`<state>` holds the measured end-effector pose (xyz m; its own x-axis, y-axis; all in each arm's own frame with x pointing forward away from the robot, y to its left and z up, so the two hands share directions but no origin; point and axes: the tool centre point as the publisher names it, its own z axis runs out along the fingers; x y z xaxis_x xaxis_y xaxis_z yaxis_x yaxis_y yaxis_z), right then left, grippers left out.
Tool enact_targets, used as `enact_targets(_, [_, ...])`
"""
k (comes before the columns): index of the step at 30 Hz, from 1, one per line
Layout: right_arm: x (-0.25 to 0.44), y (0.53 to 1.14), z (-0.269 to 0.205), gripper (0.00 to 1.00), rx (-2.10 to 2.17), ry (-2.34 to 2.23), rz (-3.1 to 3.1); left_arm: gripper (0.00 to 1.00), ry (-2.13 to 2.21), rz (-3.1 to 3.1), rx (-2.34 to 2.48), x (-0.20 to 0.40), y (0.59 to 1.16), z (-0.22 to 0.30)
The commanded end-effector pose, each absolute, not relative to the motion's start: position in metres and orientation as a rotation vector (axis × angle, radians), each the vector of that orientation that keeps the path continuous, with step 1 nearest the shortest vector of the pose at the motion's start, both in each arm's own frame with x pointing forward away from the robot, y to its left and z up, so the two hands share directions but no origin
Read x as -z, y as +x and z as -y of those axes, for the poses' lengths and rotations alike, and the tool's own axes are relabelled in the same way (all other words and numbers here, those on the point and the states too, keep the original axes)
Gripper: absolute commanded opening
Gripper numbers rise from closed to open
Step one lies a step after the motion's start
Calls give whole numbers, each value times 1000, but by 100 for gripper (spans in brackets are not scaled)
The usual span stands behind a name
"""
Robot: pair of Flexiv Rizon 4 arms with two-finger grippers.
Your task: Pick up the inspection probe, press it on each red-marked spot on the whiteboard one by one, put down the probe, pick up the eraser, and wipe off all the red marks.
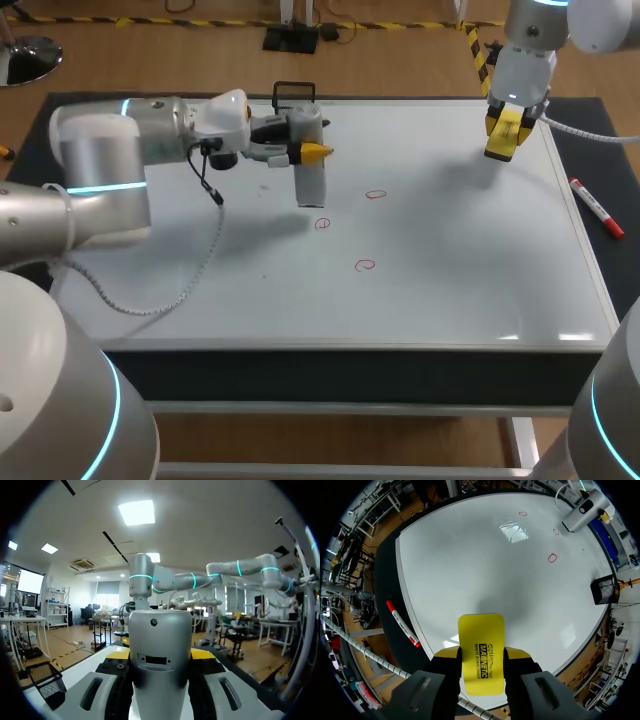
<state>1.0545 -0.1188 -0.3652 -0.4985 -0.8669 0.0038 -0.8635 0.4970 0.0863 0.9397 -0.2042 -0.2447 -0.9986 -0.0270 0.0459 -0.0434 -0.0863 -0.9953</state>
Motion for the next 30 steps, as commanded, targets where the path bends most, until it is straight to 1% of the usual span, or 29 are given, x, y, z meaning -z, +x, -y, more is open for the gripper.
enact_targets(1, [364,1055,120,0,111,1551,2674,0,57,2087,-2303,254,939,211])
enact_targets(16, [364,1055,120,0,111,1551,2674,0,58,2058,-2284,273,933,221])
enact_targets(30, [364,1055,120,0,111,1551,2674,0,36,2053,-2288,284,930,218])
